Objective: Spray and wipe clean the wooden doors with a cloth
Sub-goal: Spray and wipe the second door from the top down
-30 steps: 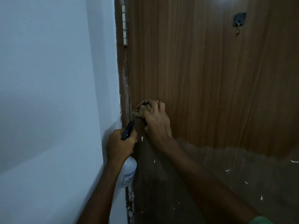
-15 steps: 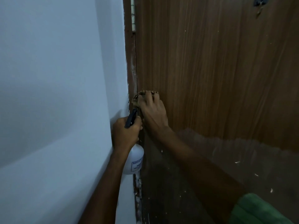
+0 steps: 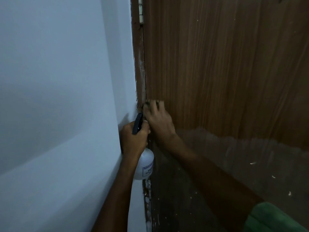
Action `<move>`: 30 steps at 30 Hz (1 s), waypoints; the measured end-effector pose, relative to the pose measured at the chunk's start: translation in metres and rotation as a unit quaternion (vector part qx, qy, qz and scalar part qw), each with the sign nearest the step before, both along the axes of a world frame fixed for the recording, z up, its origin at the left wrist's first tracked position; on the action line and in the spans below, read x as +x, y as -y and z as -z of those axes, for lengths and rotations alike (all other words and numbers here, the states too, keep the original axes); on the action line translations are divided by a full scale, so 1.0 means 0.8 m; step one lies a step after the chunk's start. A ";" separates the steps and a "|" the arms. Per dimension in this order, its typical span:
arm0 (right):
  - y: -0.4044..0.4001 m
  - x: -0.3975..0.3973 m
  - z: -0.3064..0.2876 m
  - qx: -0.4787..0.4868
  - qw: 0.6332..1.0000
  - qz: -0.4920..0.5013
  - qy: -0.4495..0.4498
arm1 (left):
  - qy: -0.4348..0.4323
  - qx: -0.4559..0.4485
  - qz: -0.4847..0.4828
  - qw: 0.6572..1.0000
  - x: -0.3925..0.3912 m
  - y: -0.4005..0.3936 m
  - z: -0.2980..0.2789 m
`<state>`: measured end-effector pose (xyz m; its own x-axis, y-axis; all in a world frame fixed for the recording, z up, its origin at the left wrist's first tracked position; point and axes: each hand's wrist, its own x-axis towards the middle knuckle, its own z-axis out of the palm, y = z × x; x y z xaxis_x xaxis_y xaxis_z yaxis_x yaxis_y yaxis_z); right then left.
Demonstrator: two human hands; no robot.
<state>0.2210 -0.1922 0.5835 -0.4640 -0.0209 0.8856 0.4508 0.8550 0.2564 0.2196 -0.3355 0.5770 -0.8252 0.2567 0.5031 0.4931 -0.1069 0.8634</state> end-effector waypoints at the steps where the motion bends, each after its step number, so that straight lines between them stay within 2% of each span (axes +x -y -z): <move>1: 0.001 0.006 0.028 -0.008 0.999 -0.013 0.038 | -0.008 -0.008 -0.009 1.000 0.002 0.001 0.003; 4: 0.002 0.026 0.060 -0.044 0.991 -0.053 0.118 | -0.015 -0.017 -0.025 0.999 0.004 0.004 0.010; 11: 0.004 0.049 -0.030 -0.110 0.993 -0.050 -0.016 | 0.031 -0.122 0.007 0.992 -0.001 -0.001 0.062; 15: 0.003 0.050 -0.030 -0.088 0.995 -0.050 -0.025 | 0.072 -0.175 0.005 0.982 0.004 -0.006 0.090; 21: -0.001 0.041 0.023 -0.068 0.995 -0.046 -0.053 | 0.045 -0.136 0.011 0.990 -0.003 -0.005 0.101; 26: 0.001 0.038 0.156 -0.047 0.997 -0.025 0.053 | 0.029 -0.090 0.015 0.995 -0.003 0.001 0.094; 28: 0.005 0.039 0.162 -0.076 0.995 -0.026 0.062 | 0.029 -0.079 0.022 0.996 -0.002 0.002 0.091; 30: 0.007 0.033 0.130 -0.091 0.996 -0.021 0.001 | 0.028 -0.074 0.027 0.996 -0.003 0.003 0.087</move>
